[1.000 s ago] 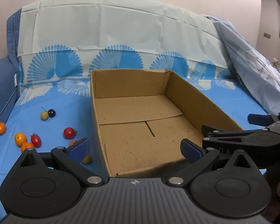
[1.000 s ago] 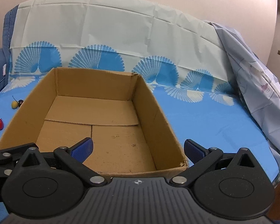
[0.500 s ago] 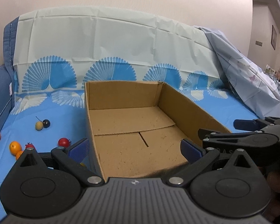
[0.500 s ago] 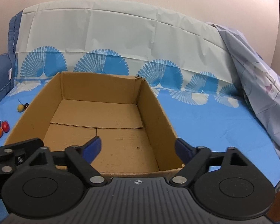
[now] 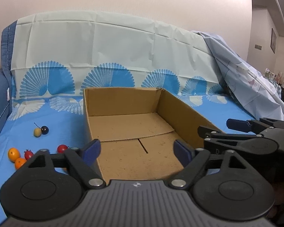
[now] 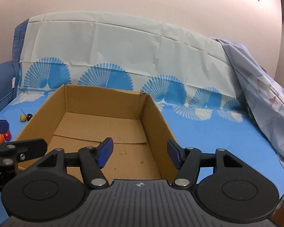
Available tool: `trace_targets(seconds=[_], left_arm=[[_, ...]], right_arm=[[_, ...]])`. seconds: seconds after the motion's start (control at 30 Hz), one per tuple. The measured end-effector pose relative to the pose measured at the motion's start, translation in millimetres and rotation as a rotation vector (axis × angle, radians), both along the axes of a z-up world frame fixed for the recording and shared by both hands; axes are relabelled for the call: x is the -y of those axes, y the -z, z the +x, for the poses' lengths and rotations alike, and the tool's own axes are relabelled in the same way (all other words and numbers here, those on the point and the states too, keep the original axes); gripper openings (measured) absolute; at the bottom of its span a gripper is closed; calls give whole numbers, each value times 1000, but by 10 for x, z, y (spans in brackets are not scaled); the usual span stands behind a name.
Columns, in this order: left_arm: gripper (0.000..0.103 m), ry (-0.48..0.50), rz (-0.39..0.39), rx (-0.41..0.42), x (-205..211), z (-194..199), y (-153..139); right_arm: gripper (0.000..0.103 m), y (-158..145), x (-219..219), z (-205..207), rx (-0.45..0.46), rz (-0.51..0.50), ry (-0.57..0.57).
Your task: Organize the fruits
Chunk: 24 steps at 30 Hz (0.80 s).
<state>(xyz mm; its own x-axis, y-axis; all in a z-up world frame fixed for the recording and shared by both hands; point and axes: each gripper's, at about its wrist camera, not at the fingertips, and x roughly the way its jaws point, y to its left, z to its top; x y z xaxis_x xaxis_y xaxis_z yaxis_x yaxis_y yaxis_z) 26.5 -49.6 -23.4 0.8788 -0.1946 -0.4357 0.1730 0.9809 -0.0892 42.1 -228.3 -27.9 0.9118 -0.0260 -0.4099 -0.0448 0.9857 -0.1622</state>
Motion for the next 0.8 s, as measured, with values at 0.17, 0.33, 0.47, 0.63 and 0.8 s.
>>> trace_targets(seconds=[0.17,0.33,0.47,0.63,0.8], left_arm=[[75,-20,5,-24,-39,27,10],[64,-23,-7,-37,-77,58,8],[50,-6,-8,-41,-85,48,3],[23,15,5,-36,-100,44,-29],[17,92,-20,-33,-249,48,-166]], right_arm=[[46,-24,28,-4,9,24,-3],[38,18,-12,18,-24,23,-3],[33,11,-25,8,-10,8,-7],[30,3,-51,9,-7,6,-15],[25,-40,-116,-15,10,14,-33]])
